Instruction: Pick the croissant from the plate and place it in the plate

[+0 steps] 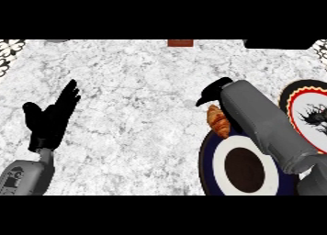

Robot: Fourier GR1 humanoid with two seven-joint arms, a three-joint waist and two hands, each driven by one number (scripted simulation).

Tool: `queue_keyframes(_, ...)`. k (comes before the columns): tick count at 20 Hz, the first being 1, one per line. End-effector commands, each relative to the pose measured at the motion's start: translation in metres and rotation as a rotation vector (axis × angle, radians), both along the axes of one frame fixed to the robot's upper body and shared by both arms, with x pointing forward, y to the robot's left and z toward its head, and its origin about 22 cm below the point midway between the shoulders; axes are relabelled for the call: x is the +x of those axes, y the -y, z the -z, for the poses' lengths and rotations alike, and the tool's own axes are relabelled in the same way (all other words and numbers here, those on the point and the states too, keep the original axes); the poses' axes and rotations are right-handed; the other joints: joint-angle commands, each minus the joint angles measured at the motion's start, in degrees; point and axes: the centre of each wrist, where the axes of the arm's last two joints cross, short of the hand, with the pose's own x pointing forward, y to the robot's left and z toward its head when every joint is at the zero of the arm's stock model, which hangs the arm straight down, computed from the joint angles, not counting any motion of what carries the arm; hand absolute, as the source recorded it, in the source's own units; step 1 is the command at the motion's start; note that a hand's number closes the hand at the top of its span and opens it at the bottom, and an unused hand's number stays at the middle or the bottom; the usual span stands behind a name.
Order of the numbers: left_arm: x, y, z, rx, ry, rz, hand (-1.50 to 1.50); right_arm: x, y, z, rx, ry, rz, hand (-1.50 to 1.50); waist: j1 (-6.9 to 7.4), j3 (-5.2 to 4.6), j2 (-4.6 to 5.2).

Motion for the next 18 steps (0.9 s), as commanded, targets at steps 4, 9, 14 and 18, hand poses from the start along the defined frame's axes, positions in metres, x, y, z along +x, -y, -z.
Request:
queue_keyframes(4,0.002,-0.016,-0.007,0.001,-0.001,-0.012,0.00,-0.015,-0.012,0.027,0.000,-0.183,-0.076,1.50,0.19,0.40,1.06)
queue_keyframes(9,-0.003,-0.005,0.000,-0.008,0.001,-0.016,0.00,-0.012,-0.013,0.020,0.042,-0.174,-0.082,1.50,0.18,0.40,0.99)
queue_keyframes(14,0.001,-0.008,0.010,-0.009,-0.011,-0.044,0.00,-0.010,0.012,0.028,0.190,0.048,0.213,1.50,-2.16,0.41,0.50)
queue_keyframes(18,-0.012,-0.031,0.016,-0.008,-0.050,-0.104,0.00,0.007,0.080,-0.003,0.431,0.392,0.634,1.50,-5.71,0.69,-1.06)
